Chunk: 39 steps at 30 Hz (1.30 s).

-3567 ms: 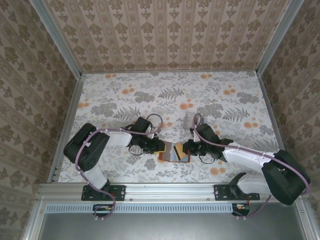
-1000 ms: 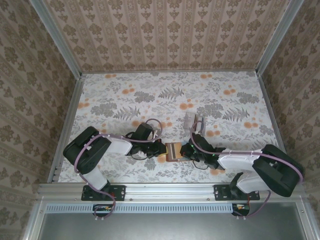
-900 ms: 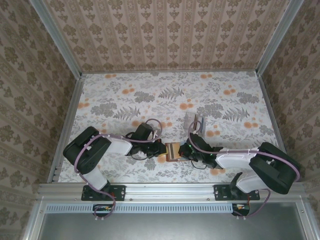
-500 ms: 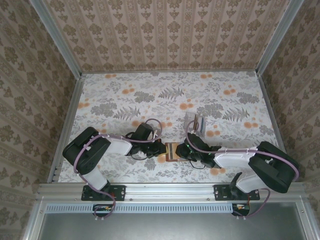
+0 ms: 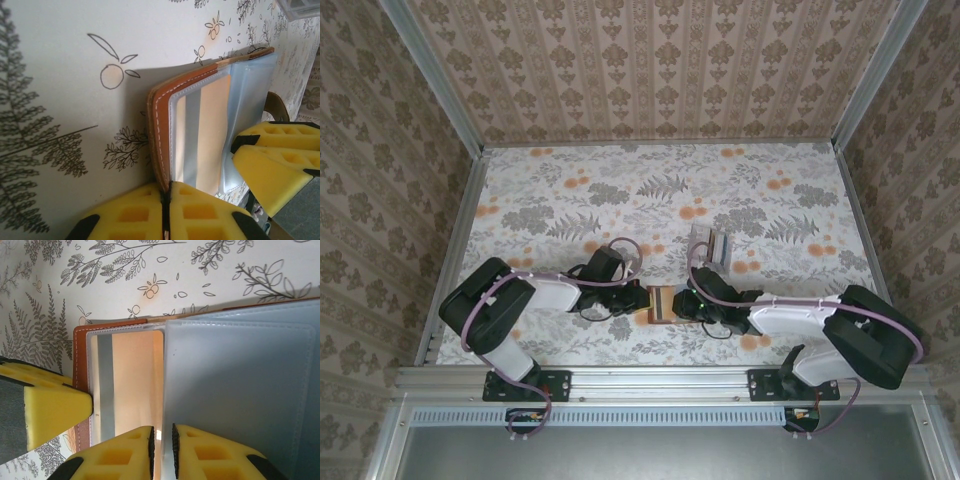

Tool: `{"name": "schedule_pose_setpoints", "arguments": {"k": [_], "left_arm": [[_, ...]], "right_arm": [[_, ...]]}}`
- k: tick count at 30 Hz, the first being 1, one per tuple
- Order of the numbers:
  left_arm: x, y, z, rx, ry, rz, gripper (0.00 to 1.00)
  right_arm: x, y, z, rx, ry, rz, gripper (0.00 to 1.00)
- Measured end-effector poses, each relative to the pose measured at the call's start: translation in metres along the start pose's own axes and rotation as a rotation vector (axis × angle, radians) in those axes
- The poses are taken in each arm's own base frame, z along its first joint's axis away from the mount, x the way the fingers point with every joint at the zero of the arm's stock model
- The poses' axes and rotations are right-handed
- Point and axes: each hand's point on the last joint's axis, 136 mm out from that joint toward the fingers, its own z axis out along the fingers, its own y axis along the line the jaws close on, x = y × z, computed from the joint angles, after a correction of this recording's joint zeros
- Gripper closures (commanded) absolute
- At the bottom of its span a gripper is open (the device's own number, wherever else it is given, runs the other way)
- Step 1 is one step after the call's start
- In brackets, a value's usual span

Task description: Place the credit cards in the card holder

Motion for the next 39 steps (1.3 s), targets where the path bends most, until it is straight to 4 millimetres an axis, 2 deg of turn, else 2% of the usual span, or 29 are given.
{"name": "schedule_pose_setpoints", "arguments": {"k": [2, 6, 15, 20, 25, 29, 31, 35, 39], "left_arm": [[0.0, 0.0, 0.0, 0.004, 0.0, 0.002, 0.78], [-0.001, -0.006, -0.002, 0.05, -0.011, 0.018, 0.7], [-0.004, -0.006, -0.02, 0.063, -0.062, 0.021, 0.68], [-0.006, -0.005, -0.018, 0.059, -0.066, 0.018, 0.7], [-0.009, -0.005, -0.013, 0.057, -0.06, 0.013, 0.71], [-0.01, -0.008, -0.013, 0.061, -0.061, 0.018, 0.74], [-0.01, -0.008, -0.013, 0.057, -0.06, 0.017, 0.76], [-0.01, -0.005, -0.012, 0.046, -0.064, 0.012, 0.8], [-0.01, -0.003, -0.011, 0.04, -0.063, 0.01, 0.83]], "right_arm": [[0.0, 0.003, 0.003, -0.001, 0.011, -0.011, 0.8], [0.0, 0.006, 0.006, -0.003, 0.019, -0.026, 0.81], [0.001, 0.013, 0.013, -0.016, 0.05, -0.066, 0.81], [0.003, 0.024, 0.019, -0.061, 0.072, -0.094, 0.8], [0.002, 0.031, 0.02, -0.086, 0.073, -0.101, 0.76], [0.0, 0.032, 0.012, -0.096, 0.058, -0.112, 0.7], [-0.003, 0.033, 0.004, -0.102, 0.039, -0.118, 0.63], [-0.009, 0.033, -0.015, -0.095, 0.002, -0.124, 0.59], [-0.01, 0.024, -0.025, -0.06, -0.01, -0.113, 0.53]]}}
